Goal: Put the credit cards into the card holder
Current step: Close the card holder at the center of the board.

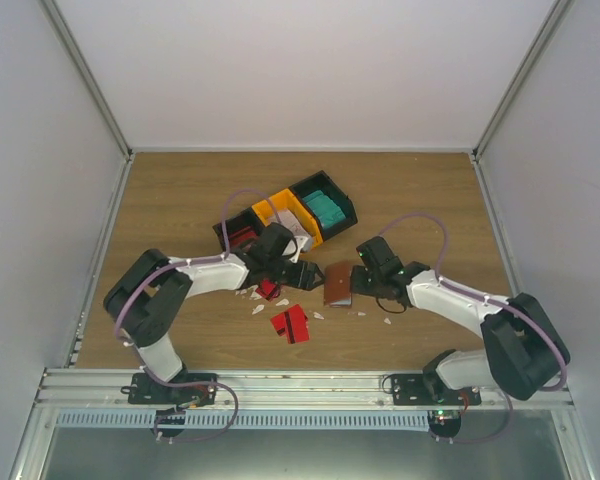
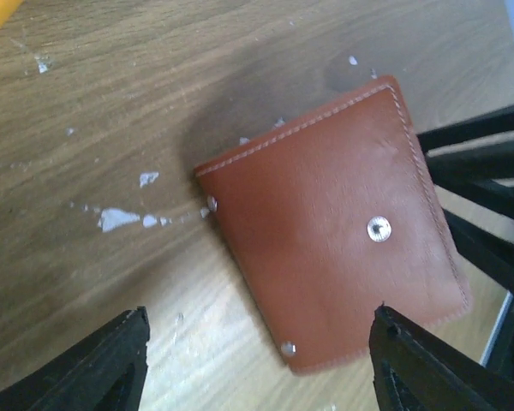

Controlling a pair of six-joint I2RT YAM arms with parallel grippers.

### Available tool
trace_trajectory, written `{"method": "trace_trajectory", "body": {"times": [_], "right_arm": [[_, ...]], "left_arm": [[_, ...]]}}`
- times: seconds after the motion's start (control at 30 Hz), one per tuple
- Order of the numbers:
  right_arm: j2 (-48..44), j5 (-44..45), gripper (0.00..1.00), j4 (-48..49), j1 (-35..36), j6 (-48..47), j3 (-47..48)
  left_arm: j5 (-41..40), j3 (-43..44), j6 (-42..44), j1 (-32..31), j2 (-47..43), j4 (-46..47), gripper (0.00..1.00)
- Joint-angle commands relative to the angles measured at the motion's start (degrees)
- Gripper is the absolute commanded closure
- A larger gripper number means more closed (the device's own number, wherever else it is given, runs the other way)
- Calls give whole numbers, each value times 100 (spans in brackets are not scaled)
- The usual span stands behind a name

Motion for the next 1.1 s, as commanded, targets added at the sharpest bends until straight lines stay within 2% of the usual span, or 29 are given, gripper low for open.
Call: {"method": "trace_trajectory", "body": {"times": [0.0,0.33,0.5,0.83,1.07], "right_arm": [[164,-269,55,438,-21,-325,70],[512,-385,70,500,-27,-445,19],[659,-649,72,686,-23,-597,-13],[710,-1292,62,1149,-32,-758,-104],[877,-1970,56,1387,-40,-806,-142]], "left_arm": [[-101,484,167,-100,481,79,31],[163,844,246,-203,1066,-164,49],[123,1006,281,-226,1339,-344,59],[4,993,256,-300,1513,-422,64],[-127,853,153,-379,1576,-380,72]]}}
